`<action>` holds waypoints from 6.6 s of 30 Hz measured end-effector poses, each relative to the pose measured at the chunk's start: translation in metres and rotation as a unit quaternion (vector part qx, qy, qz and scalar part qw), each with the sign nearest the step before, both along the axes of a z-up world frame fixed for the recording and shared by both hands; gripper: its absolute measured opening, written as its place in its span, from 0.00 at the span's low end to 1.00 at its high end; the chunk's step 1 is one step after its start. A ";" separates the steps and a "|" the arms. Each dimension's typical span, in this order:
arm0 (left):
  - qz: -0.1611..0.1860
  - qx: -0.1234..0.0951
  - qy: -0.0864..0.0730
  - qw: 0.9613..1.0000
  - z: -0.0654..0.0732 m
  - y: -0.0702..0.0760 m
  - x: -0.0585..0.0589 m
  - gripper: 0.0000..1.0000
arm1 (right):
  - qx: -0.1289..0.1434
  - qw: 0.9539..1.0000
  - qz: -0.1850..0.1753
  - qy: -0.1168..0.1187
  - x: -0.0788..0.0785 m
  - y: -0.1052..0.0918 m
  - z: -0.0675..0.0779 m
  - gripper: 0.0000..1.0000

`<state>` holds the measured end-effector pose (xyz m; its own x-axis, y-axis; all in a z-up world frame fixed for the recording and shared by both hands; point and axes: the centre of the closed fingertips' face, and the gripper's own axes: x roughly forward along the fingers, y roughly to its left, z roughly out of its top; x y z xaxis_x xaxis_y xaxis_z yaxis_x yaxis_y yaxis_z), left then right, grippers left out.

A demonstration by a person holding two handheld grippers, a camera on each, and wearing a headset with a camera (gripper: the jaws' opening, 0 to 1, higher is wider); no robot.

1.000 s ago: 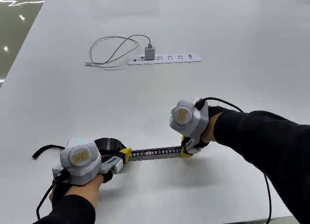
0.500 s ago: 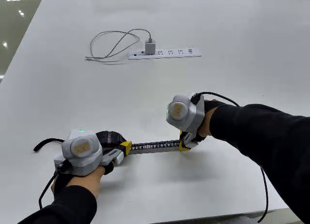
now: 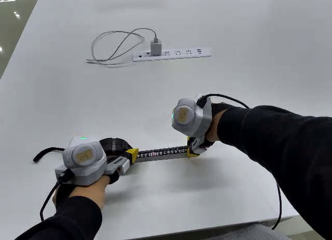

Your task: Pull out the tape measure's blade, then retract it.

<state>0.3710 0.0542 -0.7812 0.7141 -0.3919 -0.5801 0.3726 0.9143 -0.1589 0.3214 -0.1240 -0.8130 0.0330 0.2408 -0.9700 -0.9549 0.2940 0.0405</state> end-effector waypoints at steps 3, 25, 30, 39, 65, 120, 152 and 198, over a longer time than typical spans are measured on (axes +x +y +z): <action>0.000 0.000 0.000 1.000 0.000 0.000 -0.001 0.62 | 0.005 1.000 -0.007 -0.002 0.000 0.001 0.000 0.09; -0.003 -0.010 0.002 1.000 0.001 0.001 -0.001 0.61 | 0.043 0.999 -0.010 -0.005 0.001 0.006 0.002 0.09; -0.005 -0.011 0.003 1.000 0.002 0.001 -0.001 0.61 | 0.046 0.999 -0.002 -0.005 0.001 0.007 0.002 0.08; -0.007 -0.010 0.005 1.000 0.002 0.000 -0.002 0.61 | 0.048 0.999 -0.013 0.001 0.001 0.009 0.003 0.09; -0.011 -0.010 0.004 1.000 0.001 -0.001 -0.002 0.61 | 0.057 0.998 -0.022 0.016 0.001 0.017 0.002 0.10; -0.007 -0.010 0.005 1.000 0.001 -0.001 -0.002 0.62 | 0.053 0.999 -0.009 -0.005 0.006 0.036 0.002 0.10; -0.006 -0.003 0.002 1.000 0.001 -0.001 -0.001 0.62 | 0.050 0.999 -0.002 -0.011 0.008 0.045 0.002 0.10; 0.001 -0.026 0.006 1.000 0.002 0.001 -0.001 0.61 | 0.086 0.996 -0.012 -0.010 0.012 0.067 0.003 0.10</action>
